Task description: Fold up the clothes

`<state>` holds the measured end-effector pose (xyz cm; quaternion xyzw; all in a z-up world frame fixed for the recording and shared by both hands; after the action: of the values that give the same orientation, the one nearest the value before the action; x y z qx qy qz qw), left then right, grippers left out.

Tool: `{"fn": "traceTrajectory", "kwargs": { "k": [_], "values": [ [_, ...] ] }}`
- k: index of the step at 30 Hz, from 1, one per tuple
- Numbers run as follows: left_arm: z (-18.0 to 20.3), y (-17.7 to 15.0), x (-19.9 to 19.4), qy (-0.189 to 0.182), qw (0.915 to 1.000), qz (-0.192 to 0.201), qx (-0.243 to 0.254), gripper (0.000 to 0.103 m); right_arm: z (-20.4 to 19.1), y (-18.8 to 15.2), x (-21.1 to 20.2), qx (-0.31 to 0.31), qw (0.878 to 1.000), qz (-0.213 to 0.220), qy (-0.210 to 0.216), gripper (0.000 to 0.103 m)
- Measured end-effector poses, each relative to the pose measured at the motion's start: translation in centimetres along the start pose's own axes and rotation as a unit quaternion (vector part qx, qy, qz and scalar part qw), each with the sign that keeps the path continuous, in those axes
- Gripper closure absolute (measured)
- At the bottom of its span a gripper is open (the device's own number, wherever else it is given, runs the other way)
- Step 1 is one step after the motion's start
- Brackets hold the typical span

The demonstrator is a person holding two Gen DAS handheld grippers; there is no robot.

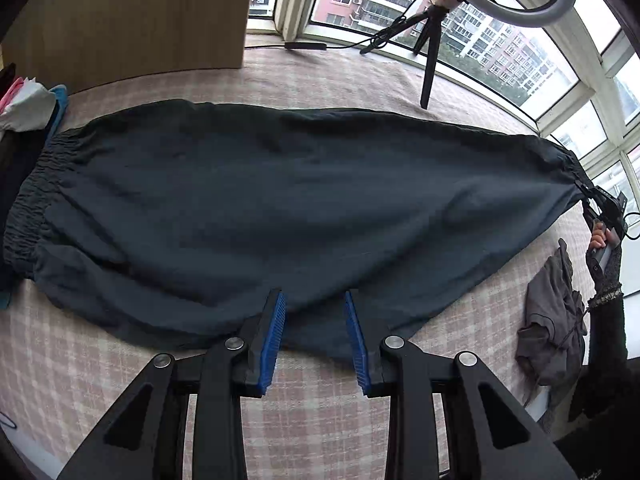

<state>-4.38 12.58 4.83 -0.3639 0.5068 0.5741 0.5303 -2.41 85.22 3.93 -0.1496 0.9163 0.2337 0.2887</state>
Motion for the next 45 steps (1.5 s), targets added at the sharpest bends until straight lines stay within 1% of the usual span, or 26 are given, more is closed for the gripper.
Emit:
{"fn": "traceTrajectory", "kwargs": {
  "k": [2, 3, 4, 5, 7, 8, 11, 13, 15, 18, 19, 20, 23, 26, 27, 29, 31, 33, 35, 37, 39, 40, 41, 42, 44, 45],
  "values": [
    [-1.4, -0.9, -1.0, 0.011, 0.9997, 0.019, -0.013, 0.075, 0.5, 0.9, -2.0, 0.002, 0.999, 0.031, -0.031, 0.094],
    [-1.8, -1.2, -1.3, 0.013, 0.9994, 0.029, -0.013, 0.075, -0.1, 1.0, -2.5, -0.014, 0.998, 0.036, -0.05, 0.094],
    [-2.2, -1.4, -1.6, 0.015, 0.9991, 0.037, -0.013, 0.075, -0.9, 0.8, -2.7, -0.028, 0.997, 0.031, -0.058, 0.094],
    [-2.5, -1.4, -1.7, 0.01, 0.999, 0.043, -0.012, 0.075, -2.1, 0.3, -2.9, -0.035, 0.998, 0.022, -0.047, 0.094],
    [-2.7, -1.0, -1.6, -0.017, 0.9985, 0.051, -0.01, 0.074, -4.5, -0.7, -3.5, -0.053, 0.998, 0.007, -0.027, 0.094],
    [-2.4, -0.3, -1.4, -0.029, 0.998, 0.056, -0.003, 0.074, -5.7, -1.0, -4.5, -0.069, 0.997, 0.009, -0.024, 0.094],
    [0.4, 3.5, 0.5, -0.061, 0.9941, 0.073, 0.052, 0.072, -11.1, -3.0, -6.0, -0.12, 0.993, 0.008, -0.004, 0.094],
    [3.2, 6.5, 3.5, -0.084, 0.9904, 0.054, 0.096, 0.068, -14.3, -4.5, -7.1, -0.143, 0.99, 0.007, 0.011, 0.094],
    [5.7, 9.4, 6.4, -0.1, 0.9855, 0.035, 0.132, 0.068, -17.0, -6.1, -8.4, -0.163, 0.986, 0.013, 0.013, 0.094],
    [7.6, 12.9, 10.8, -0.083, 0.9859, 0.015, 0.145, 0.068, -20.7, -8.1, -10.5, -0.185, 0.982, 0.023, 0.013, 0.094],
    [8.0, 13.9, 11.9, -0.073, 0.986, 0.014, 0.15, 0.068, -21.6, -8.5, -11.3, -0.189, 0.982, 0.026, 0.009, 0.094],
    [8.3, 14.8, 12.6, -0.056, 0.9858, 0.025, 0.156, 0.07, -22.3, -8.7, -12.0, -0.194, 0.981, 0.033, -0.001, 0.094],
    [8.7, 16.8, 13.2, -0.017, 0.9832, 0.049, 0.175, 0.072, -23.9, -9.0, -14.1, -0.198, 0.978, 0.053, -0.032, 0.094],
    [7.9, 17.7, 12.3, -0.001, 0.9844, 0.061, 0.165, 0.074, -25.0, -9.1, -15.5, -0.19, 0.979, 0.061, -0.046, 0.094],
    [7.4, 17.4, 11.4, -0.014, 0.9847, 0.064, 0.161, 0.073, -25.4, -9.2, -15.5, -0.192, 0.978, 0.061, -0.05, 0.094],
    [6.3, 15.5, 9.4, -0.074, 0.9822, 0.057, 0.163, 0.073, -26.4, -9.8, -15.5, -0.199, 0.977, 0.06, -0.055, 0.094],
    [5.8, 12.2, 7.4, -0.128, 0.9744, 0.031, 0.182, 0.072, -27.6, -10.7, -15.5, -0.208, 0.975, 0.059, -0.053, 0.094],
    [4.8, 8.8, 5.2, -0.169, 0.966, 0.018, 0.195, 0.072, -28.9, -12.3, -15.2, -0.219, 0.973, 0.054, -0.045, 0.094],
    [2.8, 5.4, 2.0, -0.207, 0.9586, 0.019, 0.195, 0.071, -31.1, -15.1, -14.2, -0.255, 0.965, 0.045, -0.049, 0.094],
    [-0.7, 3.0, -1.7, -0.227, 0.9575, 0.03, 0.175, 0.071, -33.7, -18.5, -12.9, -0.3, 0.952, 0.034, -0.059, 0.094],
    [-5.2, 1.3, -5.8, -0.23, 0.9612, 0.055, 0.142, 0.071, -36.2, -22.6, -11.1, -0.345, 0.937, 0.018, -0.062, 0.094],
    [-7.6, 0.6, -7.7, -0.224, 0.9637, 0.072, 0.125, 0.07, -37.4, -25.0, -9.8, -0.366, 0.928, 0.009, -0.066, 0.094],
    [-10.1, -0.2, -9.6, -0.209, 0.9674, 0.09, 0.111, 0.066, -38.5, -27.6, -8.3, -0.385, 0.921, -0.002, -0.067, 0.094],
    [-12.5, -0.8, -11.3, -0.189, 0.9711, 0.111, 0.095, 0.064, -39.5, -30.2, -6.7, -0.401, 0.913, -0.014, -0.068, 0.094],
    [-17.0, -2.4, -14.1, -0.141, 0.9767, 0.147, 0.067, 0.064, -41.4, -36.1, -3.0, -0.439, 0.895, -0.04, -0.073, 0.094],
    [-19.0, -3.2, -15.1, -0.13, 0.9776, 0.157, 0.051, 0.064, -42.4, -39.3, -1.0, -0.458, 0.884, -0.051, -0.076, 0.094]
  ]
}}
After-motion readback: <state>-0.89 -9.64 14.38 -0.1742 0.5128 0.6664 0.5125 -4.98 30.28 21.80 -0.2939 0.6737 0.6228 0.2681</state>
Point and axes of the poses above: each gripper's, at about its wrist camera, not at the fingertips, and x roughly the way its jaws point, z to its right, y to its top, the point moved 4 cm from there along x, roughly the way its jaws point, and after that the axes turned 9 degrees about -z, right-handed, at the moved point
